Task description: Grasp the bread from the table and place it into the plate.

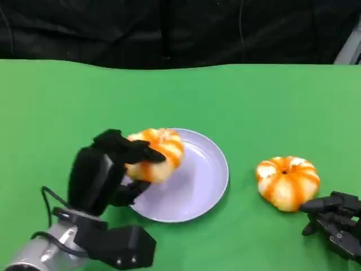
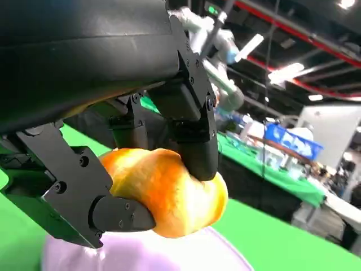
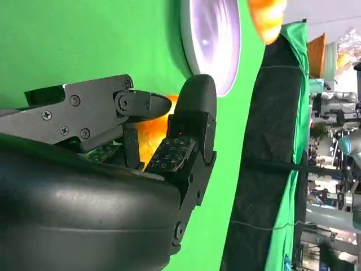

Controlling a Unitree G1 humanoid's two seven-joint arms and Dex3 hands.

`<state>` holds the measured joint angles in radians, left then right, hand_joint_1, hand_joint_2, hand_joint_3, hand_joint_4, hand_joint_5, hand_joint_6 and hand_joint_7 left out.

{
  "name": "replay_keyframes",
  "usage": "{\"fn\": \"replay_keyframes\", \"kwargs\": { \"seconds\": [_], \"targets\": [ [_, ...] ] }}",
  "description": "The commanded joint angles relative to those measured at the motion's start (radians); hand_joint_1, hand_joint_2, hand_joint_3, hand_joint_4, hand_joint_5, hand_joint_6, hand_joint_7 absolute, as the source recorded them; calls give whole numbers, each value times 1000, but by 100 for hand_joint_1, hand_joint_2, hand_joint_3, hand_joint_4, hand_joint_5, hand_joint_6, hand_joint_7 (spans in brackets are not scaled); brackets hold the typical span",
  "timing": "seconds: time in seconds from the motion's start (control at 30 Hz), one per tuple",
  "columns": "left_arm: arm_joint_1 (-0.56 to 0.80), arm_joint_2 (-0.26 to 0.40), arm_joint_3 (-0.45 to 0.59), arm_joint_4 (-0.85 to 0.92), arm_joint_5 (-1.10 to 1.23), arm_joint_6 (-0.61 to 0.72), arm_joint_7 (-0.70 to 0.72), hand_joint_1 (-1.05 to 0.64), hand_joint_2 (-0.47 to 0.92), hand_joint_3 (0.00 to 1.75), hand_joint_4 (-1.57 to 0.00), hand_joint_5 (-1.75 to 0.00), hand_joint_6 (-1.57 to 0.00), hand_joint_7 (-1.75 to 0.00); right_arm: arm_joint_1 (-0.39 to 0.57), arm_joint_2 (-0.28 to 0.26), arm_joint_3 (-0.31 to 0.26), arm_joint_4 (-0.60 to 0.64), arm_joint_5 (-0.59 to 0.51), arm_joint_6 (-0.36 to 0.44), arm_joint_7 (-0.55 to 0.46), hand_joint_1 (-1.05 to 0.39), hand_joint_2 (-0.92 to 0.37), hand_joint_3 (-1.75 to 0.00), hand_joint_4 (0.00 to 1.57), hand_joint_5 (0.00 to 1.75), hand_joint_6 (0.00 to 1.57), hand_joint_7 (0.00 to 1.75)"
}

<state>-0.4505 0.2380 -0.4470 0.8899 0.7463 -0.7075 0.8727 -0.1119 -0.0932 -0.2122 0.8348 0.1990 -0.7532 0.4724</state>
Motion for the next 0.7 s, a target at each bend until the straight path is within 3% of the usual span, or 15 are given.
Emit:
{"fn": "replay_keyframes", "kwargs": {
  "seconds": [0.03, 0.7],
  "targets": [
    [-35, -11, -16, 42, 9, -15, -15, 1, 58, 63, -97, -109, -118, -52, -2, -16, -2, 0, 9, -8, 3, -3, -92, -35, 80, 128, 104, 50],
    [-111, -82, -45, 194, -11, -23, -97, 2, 75, 35, -94, -111, -123, -39, 1, -12, -2, -5, 9, -11, 2, -6, -92, -32, 81, 126, 106, 50]
  ]
}}
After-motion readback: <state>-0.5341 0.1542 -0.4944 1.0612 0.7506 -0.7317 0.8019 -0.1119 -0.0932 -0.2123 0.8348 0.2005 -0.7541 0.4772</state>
